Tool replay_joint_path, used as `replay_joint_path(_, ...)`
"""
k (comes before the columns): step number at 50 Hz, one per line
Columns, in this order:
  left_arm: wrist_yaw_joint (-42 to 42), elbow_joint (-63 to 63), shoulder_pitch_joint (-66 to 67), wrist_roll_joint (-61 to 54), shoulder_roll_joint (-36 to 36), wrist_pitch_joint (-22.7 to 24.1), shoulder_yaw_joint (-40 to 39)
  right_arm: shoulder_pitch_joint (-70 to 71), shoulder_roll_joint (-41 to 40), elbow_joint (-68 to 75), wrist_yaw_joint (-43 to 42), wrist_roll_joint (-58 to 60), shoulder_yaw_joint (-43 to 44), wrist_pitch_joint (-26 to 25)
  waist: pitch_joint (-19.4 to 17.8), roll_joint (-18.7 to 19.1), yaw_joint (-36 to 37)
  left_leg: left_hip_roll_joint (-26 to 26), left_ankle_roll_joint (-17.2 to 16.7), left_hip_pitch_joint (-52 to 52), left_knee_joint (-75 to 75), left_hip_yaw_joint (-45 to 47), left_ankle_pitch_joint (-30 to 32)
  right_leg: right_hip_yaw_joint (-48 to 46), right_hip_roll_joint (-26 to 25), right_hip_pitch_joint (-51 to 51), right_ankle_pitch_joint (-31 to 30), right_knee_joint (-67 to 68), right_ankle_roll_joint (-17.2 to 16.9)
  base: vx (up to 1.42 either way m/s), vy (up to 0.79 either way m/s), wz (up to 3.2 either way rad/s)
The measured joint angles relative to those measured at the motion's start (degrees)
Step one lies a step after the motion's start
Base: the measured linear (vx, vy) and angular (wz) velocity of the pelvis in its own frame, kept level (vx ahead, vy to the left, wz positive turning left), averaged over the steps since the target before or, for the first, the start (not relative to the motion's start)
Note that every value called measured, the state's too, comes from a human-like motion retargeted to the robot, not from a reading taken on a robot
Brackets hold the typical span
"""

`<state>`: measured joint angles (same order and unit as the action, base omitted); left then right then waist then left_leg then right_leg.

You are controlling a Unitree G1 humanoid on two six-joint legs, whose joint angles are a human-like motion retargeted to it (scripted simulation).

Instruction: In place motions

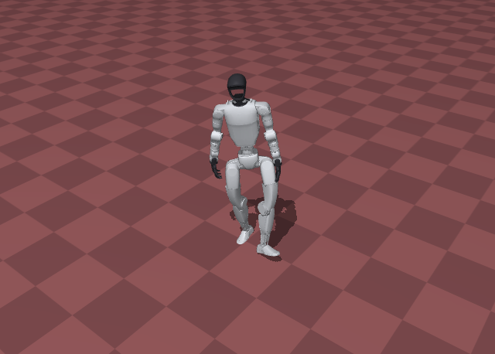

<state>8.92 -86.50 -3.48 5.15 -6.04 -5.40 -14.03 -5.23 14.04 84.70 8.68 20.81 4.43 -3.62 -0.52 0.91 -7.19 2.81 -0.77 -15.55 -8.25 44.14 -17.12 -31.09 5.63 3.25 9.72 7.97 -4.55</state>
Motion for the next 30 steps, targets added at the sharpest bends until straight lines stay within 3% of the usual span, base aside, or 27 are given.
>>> replay_joint_path(3, -1.56, -1.35, 0.15, -1.92, -0.52, 0.24, -1.59, -1.41, -0.49, 1.1, -0.5, 0.79, 1.43, -0.46, 1.13, -1.45, 1.17, 2.3, -2.21, 3.6, -2.82, 12.46, 2.77, -7.91, 0.57, 1.85, 1.09, -0.99, -1.27, 0.26, 0.09, 3.18)
replay_joint_path(10, -3.05, -2.71, 2.72, -4.84, -0.74, 0.69, -5.53, -2.94, -3.35, 0.57, -1.13, 1.49, 1.89, -0.66, 5.18, -5.28, 4.26, 2.53, -1.24, 9.84, -7.0, 20.04, 8.78, -25.68, 3.14, 4.62, 2.93, -1.21, -4.57, 0.36, 0.06, 2.32)
replay_joint_path(12, -3.76, -3.38, 3.67, -4.55, -0.44, 0.63, -6.45, -2.35, -3.92, -0.26, -0.68, 1.74, 1.66, -0.6, 5.89, -5.08, 5.92, 1.62, -2.42, 11.43, -4.85, 18.32, 10.83, -28.72, 2.18, 5.32, 3.28, -1.36, -5.11, 0.4, 0.14, 1.3)
replay_joint_path(13, -4.12, -3.88, 4.14, -4.46, -0.27, 0.56, -6.74, -2.02, -4.14, -0.78, -0.5, 1.91, 1.56, -0.54, 6.18, -4.2, 7.04, 1.44, -5.72, 12.07, -2.85, 16.61, 11.46, -29.85, 0.78, 5.68, 3.55, -1.36, -5.31, 0.39, 0.1, 0.97)
replay_joint_path(14, -4.39, -4.46, 4.75, -4.35, 0.0, 0.38, -7.07, -1.66, -4.28, -1.2, -0.36, 2.03, 1.18, -0.49, 6.51, -3.92, 8.0, 0.33, -5.92, 12.24, -1.21, 15.91, 11.07, -30.79, 0.13, 6.1, 3.53, -1.46, -5.52, 0.45, 0.1, 0.82)
replay_joint_path(19, -5.2, -7.7, 6.74, -3.96, 1.27, -0.65, -9.58, 1.21, -5.29, -3.02, -0.26, 1.95, -2.87, -0.97, 7.4, -4.16, 10.36, -2.57, -3.72, 10.68, 2.54, 8.55, 10.87, -35.14, -1.47, 7.82, 2.61, -2.72, -6.62, 0.37, 0.06, 0.79)
replay_joint_path(25, -5.22, -6.03, 8.88, -4.1, 3.03, 0.0, -15.09, 5.13, -7.4, -8.25, 3.48, 5.02, -6.5, 0.48, 6.48, -5.71, 15.63, -3.62, -5.05, 11.74, 4.53, 6.6, 8.9, -35.39, -1.76, 9.28, 2.21, -2.23, -7.11, 0.3, -0.03, 0.15)
replay_joint_path(30, -5.54, -7.48, 9.18, -6.4, 2.41, -0.39, -16.18, 5.01, -8.64, -11.04, 2.64, 5.61, -9.42, 2.09, 7.58, -4.26, 12.5, -2.33, -4.92, 12.27, 5.49, 3.36, 7.73, -29.24, -2.46, 9.47, 1.27, 3.28, -3.56, 0.36, -0.06, 0.97)
